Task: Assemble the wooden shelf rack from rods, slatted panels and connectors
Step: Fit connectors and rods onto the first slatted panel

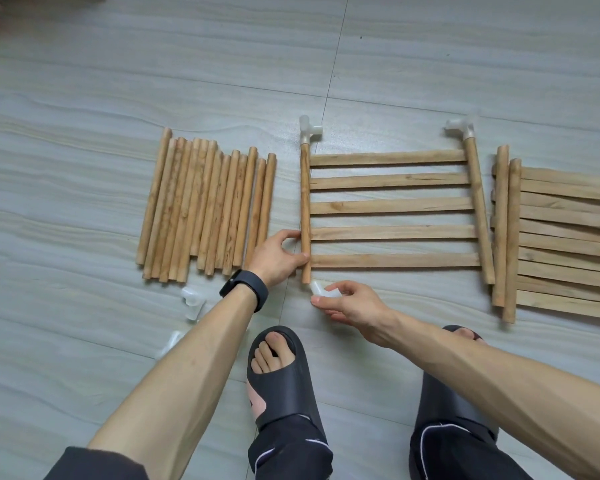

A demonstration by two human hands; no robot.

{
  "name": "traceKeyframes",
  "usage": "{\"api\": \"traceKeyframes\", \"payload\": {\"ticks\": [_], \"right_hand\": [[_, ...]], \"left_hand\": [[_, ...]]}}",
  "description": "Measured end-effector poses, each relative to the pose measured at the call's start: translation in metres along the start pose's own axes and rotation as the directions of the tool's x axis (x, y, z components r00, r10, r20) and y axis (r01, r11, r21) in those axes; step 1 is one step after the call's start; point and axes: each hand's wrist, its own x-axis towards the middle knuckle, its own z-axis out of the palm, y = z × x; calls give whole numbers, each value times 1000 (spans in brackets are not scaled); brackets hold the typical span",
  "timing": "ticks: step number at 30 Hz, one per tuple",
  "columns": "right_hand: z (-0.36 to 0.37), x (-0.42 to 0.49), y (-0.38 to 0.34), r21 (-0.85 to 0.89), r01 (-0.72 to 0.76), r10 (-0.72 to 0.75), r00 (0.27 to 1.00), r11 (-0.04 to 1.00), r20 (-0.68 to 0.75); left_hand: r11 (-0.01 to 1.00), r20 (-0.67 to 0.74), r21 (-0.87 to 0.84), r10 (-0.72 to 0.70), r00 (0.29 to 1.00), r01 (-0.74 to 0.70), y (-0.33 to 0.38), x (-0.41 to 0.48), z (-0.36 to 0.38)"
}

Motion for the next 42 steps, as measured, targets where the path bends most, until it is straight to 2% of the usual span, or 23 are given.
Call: {"api": "traceKeyframes", "payload": {"ticks": [6,12,16,17,23,28,30,33,35,37,40,42], "right_hand": [[11,2,3,65,-45,45,999,997,8],[32,9,5,58,3,3,995,998,-96],[35,12,4,-179,22,-52,985,984,-164],[36,13,3,-188,27,-59,984,982,-168],[43,13,3,-6,56,-57,989,998,-137],[46,10,3,-125,96,-116,979,987,-167],[48,9,2,-115,98,-117,978,989,-175],[47,10,3,-181,101,-135,972,978,-190],[44,10,1,-311,131,-195,963,941,-186],[38,11,-5,-477,194,-290,947,857,-136],[23,13,-21,-723,317,-428,903,613,34],[4,11,-32,-779,376,-529,846,501,68]], "left_hand": [[997,7,-69,-21,1000,21,7,-3,-4],[999,6,-45,-14,1000,14,8,-2,-6],[998,10,-55,-8,1000,9,6,2,-6],[999,8,-49,-12,1000,13,6,3,-6],[997,-8,65,-46,999,47,11,4,-9],[979,-2,186,-82,997,81,19,3,-7],[962,-27,261,-72,997,76,19,1,-5],[969,-39,233,-81,996,88,19,-1,-6],[971,-45,221,-82,996,90,20,-4,-5],[970,-61,227,-80,995,92,22,-8,-5],[964,-102,260,-33,994,59,22,-20,-12],[942,-266,334,60,962,34,12,-35,-30]]}}
